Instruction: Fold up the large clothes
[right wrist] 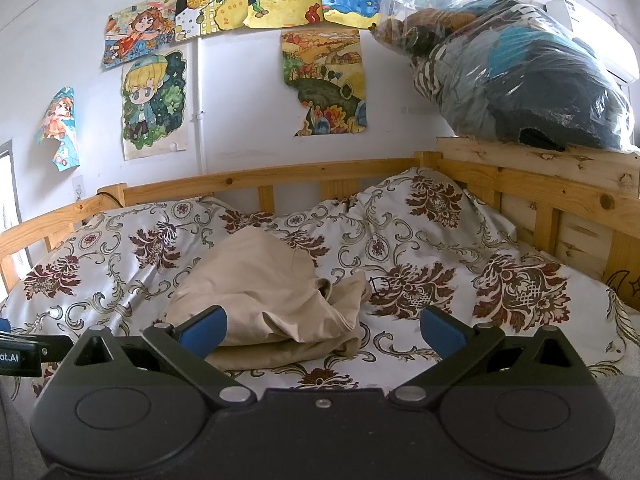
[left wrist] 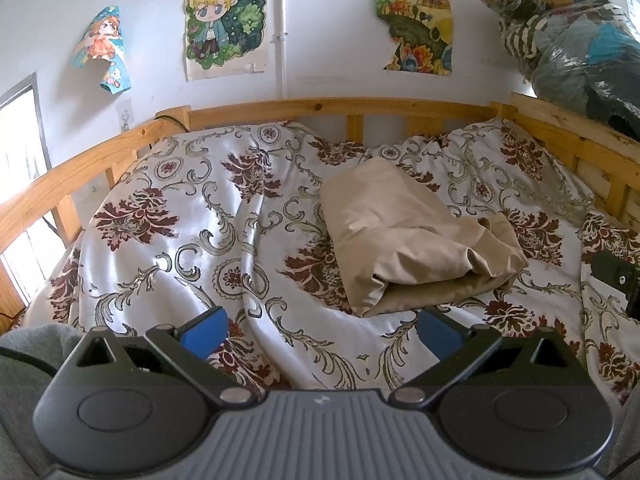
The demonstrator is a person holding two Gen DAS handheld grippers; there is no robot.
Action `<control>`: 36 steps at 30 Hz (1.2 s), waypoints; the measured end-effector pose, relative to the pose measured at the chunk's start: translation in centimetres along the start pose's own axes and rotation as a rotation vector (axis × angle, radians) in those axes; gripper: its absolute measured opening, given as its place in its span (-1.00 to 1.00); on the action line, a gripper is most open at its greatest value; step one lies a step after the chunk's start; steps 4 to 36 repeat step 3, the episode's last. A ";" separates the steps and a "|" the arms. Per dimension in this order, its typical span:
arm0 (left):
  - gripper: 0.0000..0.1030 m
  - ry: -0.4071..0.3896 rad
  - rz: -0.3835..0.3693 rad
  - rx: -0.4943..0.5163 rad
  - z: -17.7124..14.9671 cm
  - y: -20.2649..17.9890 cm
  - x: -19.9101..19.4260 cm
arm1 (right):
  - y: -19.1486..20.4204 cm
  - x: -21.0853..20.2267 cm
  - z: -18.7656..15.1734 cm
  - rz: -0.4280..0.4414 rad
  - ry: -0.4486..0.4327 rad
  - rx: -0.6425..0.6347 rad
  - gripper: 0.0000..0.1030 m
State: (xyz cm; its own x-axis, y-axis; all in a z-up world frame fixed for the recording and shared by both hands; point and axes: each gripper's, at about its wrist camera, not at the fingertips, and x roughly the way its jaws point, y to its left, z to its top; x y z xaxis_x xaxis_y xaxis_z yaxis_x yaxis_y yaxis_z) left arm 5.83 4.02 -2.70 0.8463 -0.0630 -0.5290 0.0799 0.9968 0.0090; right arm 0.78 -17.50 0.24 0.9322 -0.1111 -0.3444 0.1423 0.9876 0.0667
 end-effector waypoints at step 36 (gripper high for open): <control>0.99 0.001 0.001 0.001 0.0 -0.1 0.0 | 0.1 -0.1 0.0 0.001 0.000 -0.001 0.99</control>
